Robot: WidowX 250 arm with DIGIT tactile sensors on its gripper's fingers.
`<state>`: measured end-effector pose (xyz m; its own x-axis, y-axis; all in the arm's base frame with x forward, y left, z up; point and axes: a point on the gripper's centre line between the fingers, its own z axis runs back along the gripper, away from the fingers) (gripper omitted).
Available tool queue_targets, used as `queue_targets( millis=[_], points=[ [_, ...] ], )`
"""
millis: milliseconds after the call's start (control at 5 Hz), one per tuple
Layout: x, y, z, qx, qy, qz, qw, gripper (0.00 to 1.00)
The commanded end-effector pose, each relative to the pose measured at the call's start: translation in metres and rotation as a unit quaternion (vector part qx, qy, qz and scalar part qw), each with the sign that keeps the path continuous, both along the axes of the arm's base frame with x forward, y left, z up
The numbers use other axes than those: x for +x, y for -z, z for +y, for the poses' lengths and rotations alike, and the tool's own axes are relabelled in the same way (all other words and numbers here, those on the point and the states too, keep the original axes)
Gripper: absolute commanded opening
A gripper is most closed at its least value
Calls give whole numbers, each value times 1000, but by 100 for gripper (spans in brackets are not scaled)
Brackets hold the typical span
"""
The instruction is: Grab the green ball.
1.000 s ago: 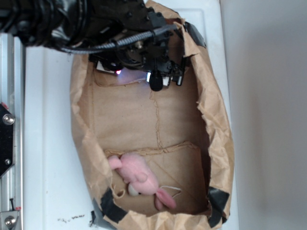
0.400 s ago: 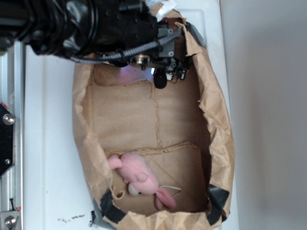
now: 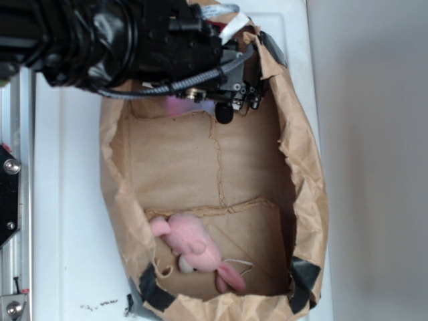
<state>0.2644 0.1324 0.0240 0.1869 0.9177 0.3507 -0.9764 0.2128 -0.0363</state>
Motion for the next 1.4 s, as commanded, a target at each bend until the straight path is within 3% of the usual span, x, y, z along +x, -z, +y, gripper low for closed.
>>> queue_targets(
  millis=[0, 200, 400, 1000, 1200],
  points=[
    [17, 3, 12, 12, -85, -46, 995, 100],
    [15, 2, 11, 12, -98, -48, 994, 100],
    [14, 2, 11, 13, -89, -52, 995, 0],
    [15, 0, 9, 17, -68, -68, 995, 0],
    [14, -7, -4, 0, 55, -9, 998, 0]
  ],
)
